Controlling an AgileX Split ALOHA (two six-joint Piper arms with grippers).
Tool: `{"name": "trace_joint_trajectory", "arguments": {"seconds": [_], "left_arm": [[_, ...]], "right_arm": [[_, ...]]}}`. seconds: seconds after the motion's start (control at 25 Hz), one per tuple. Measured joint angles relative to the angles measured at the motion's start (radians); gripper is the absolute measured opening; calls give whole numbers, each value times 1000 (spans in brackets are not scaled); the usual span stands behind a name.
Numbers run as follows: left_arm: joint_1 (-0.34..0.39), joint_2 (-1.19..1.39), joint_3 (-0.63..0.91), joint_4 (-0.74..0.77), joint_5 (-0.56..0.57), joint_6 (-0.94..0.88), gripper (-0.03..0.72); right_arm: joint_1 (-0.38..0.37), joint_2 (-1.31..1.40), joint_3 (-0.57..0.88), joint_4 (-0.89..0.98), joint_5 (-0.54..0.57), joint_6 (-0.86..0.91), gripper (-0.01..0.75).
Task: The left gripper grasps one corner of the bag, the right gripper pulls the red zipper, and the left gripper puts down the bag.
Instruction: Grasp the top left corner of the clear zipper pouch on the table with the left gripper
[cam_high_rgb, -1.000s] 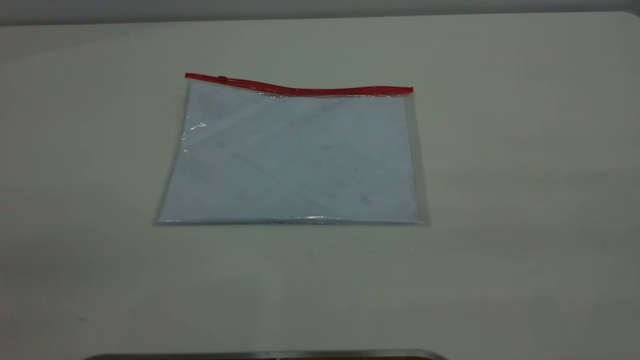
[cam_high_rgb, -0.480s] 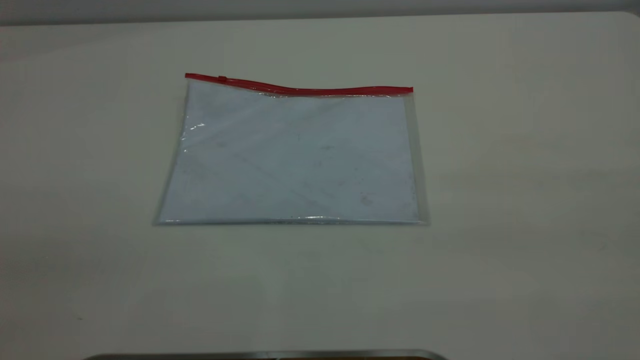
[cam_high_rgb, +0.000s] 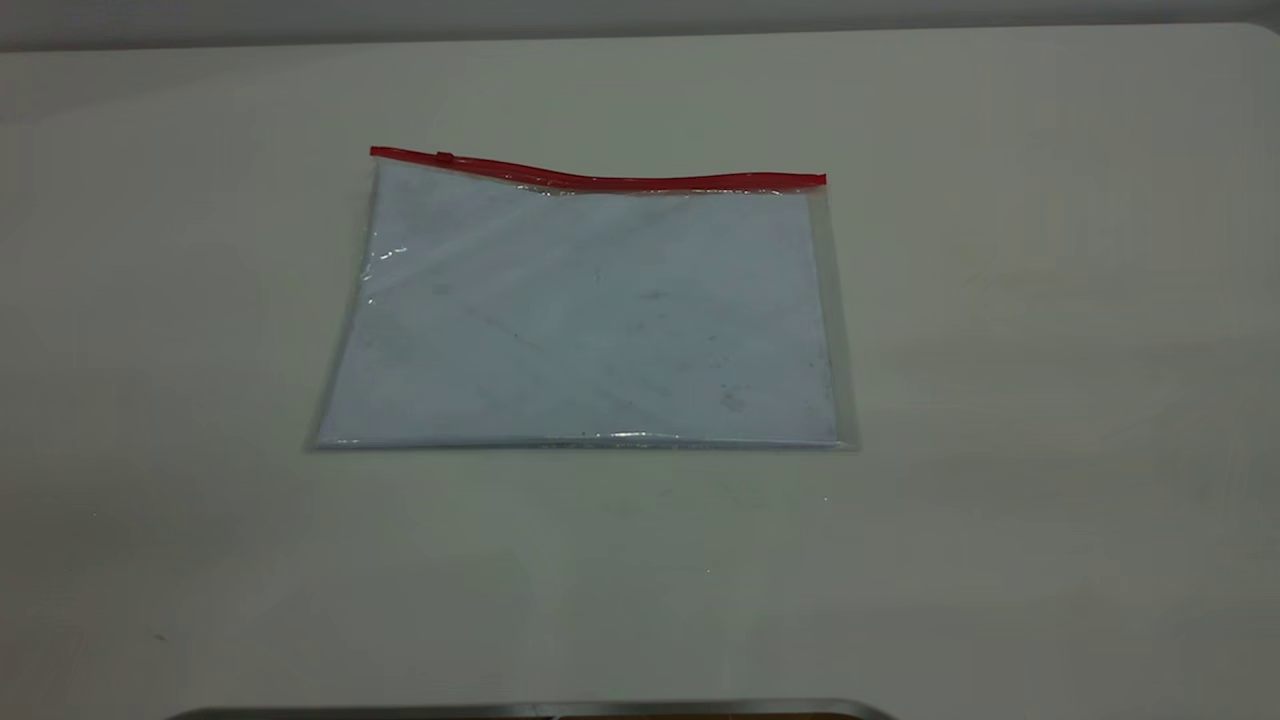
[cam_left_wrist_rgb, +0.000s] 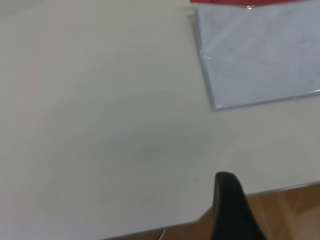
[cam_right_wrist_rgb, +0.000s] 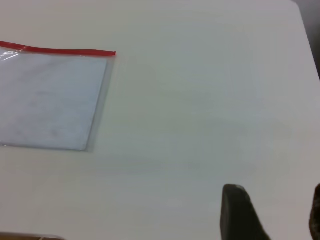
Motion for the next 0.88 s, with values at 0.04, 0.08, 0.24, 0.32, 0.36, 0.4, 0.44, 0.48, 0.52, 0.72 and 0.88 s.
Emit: {"name": "trace_joint_trajectory", "arguments": {"seconds": [0.04, 0.08, 0.24, 0.32, 0.36, 0.4, 0.44, 0.48, 0.52, 0.72, 0.88], "left_arm": [[0, 0, 0, 1, -2, -8, 483], [0, 4, -2, 3, -5, -15, 483], [0, 120, -40, 12, -48, -67, 482], [0, 233, -66, 12, -104, -77, 482], [0, 304, -82, 12, -130, -77, 484], [0, 380, -100, 11, -161, -75, 487], [0, 444, -116, 11, -189, -68, 495], [0, 522, -138, 6, -208, -50, 503], [0, 598, -160, -2, -228, -27, 512], [0, 911, -236, -108, -351, 111, 551], [0, 1132, -265, -259, -487, 257, 554]], "right_arm": [[0, 5, 0, 16, 0, 0, 382], [0, 17, 0, 39, -2, -4, 382], [0, 178, -3, 115, -33, -82, 389], [0, 301, -5, 130, -95, -132, 398], [0, 352, -5, 140, -134, -157, 406], [0, 414, -5, 161, -190, -182, 417], [0, 475, -5, 190, -251, -219, 431], [0, 527, -5, 218, -315, -267, 444], [0, 588, -5, 254, -368, -325, 461], [0, 895, -30, 477, -624, -613, 508], [0, 1140, -123, 697, -693, -863, 511]]}}
